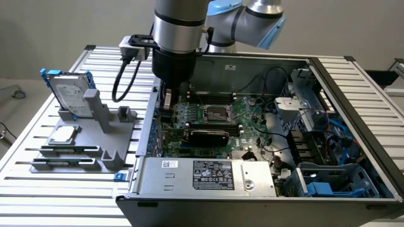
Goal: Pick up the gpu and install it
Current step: 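Press down on the gpu until it lock into place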
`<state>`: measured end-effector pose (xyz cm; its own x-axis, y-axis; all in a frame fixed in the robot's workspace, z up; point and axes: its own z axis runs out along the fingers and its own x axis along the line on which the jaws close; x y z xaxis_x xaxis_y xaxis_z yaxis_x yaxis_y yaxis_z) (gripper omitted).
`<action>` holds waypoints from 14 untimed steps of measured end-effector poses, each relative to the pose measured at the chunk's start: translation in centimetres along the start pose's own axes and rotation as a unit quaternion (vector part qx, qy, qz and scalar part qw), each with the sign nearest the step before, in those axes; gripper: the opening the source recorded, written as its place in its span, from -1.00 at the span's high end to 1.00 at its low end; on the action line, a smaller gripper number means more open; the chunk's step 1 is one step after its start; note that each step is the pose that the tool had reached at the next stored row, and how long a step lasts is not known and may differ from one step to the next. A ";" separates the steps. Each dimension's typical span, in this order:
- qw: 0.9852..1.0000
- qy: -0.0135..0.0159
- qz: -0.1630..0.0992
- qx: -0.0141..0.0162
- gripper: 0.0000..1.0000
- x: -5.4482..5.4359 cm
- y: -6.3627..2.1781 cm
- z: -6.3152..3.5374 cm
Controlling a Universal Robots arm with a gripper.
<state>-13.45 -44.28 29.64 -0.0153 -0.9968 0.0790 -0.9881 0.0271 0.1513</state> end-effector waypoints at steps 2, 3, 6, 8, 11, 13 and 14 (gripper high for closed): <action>1.000 0.000 0.000 0.000 0.79 0.0 0.05 0.00; 1.000 0.000 0.001 0.000 0.79 -0.1 0.08 0.01; 1.000 0.000 0.001 -0.002 0.79 -0.1 0.17 0.02; 1.000 0.000 0.002 -0.002 0.79 -0.2 0.22 0.03; 1.000 0.000 0.003 -0.004 0.79 -0.2 0.29 0.03; 1.000 0.000 0.003 -0.005 0.79 -0.2 0.33 0.03; 1.000 0.000 0.004 -0.006 0.79 -0.2 0.34 0.03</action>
<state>-13.78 -44.06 29.64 -0.0223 -0.9966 0.0798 -0.9862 0.0350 0.1617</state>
